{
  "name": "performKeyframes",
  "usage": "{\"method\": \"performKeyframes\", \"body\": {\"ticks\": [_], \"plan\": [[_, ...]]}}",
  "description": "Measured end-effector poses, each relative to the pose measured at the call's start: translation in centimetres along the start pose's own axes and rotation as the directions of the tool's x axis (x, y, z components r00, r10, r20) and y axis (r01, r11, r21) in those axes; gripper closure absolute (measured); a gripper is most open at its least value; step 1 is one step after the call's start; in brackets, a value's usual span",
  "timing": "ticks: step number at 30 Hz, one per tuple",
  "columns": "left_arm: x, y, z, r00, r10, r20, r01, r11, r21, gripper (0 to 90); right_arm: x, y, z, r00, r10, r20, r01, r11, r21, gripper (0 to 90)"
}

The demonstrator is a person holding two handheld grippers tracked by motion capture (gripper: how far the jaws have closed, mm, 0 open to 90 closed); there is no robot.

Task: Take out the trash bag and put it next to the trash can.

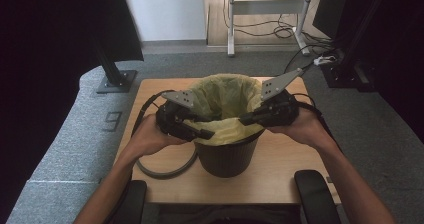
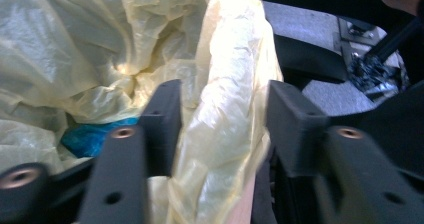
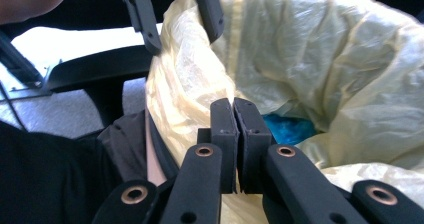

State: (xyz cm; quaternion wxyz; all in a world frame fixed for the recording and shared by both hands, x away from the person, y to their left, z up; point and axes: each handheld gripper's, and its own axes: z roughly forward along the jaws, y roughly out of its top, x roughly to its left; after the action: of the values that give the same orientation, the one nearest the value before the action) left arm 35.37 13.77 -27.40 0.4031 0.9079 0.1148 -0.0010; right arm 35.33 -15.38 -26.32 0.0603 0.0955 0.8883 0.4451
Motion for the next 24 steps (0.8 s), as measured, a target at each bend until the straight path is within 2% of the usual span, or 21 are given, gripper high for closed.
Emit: {"method": "performKeyframes", "body": {"ticks": [2, 4, 5, 7, 10, 15, 17, 19, 21, 24], "plan": [[0.4, 0.1, 0.1, 0.9998, -0.017, -0.014, 0.017, 0.9997, 0.018, 70.1, -0.3, 0.1, 0.0, 0.9999, 0.010, 0.005, -0.009, 1.000, -0.010, 87.3], [0.8, 0.1, 0.1, 0.9988, -0.020, -0.045, 0.022, 0.9994, 0.027, 85.5, -0.7, 0.1, 0.1, 0.9997, 0.021, 0.010, -0.021, 1.000, -0.012, 87.2], [1.0, 0.1, 0.0, 0.9984, -0.029, -0.048, 0.030, 0.9993, 0.021, 88.7, -0.8, 0.1, 0.2, 0.9997, 0.023, 0.008, -0.023, 1.000, -0.010, 87.1], [1.5, 0.0, -0.2, 0.9970, -0.046, -0.062, 0.047, 0.9989, 0.002, 89.5, -1.0, -0.1, 0.3, 0.9996, 0.027, 0.009, -0.027, 1.000, -0.006, 84.5], [2.2, 0.0, -0.8, 0.9928, -0.075, -0.094, 0.073, 0.9970, -0.027, 89.8, -1.3, -0.4, 0.4, 0.9988, 0.040, 0.028, -0.040, 0.999, 0.001, 66.9], [3.2, 0.0, -1.8, 0.9828, -0.109, -0.149, 0.100, 0.9930, -0.062, 89.8, -2.1, -1.1, 0.2, 0.9949, 0.074, 0.068, -0.073, 0.997, -0.010, 52.6], [3.7, 0.1, -2.3, 0.9777, -0.125, -0.169, 0.114, 0.9908, -0.072, 89.8, -2.5, -1.4, -0.1, 0.9934, 0.092, 0.069, -0.090, 0.996, -0.019, 51.4], [4.1, 0.1, -2.7, 0.9692, -0.138, -0.204, 0.125, 0.9894, -0.074, 89.8, -2.9, -1.6, -0.2, 0.9910, 0.105, 0.083, -0.104, 0.994, -0.019, 50.5], [4.7, 0.0, -3.0, 0.9642, -0.162, -0.210, 0.146, 0.9854, -0.087, 89.8, -3.2, -1.9, -0.4, 0.9887, 0.113, 0.098, -0.112, 0.994, -0.016, 50.2], [5.6, 0.0, -3.4, 0.9528, -0.191, -0.236, 0.172, 0.9803, -0.097, 89.8, -3.8, -2.2, -0.5, 0.9828, 0.132, 0.129, -0.132, 0.991, -0.014, 49.8]]}}
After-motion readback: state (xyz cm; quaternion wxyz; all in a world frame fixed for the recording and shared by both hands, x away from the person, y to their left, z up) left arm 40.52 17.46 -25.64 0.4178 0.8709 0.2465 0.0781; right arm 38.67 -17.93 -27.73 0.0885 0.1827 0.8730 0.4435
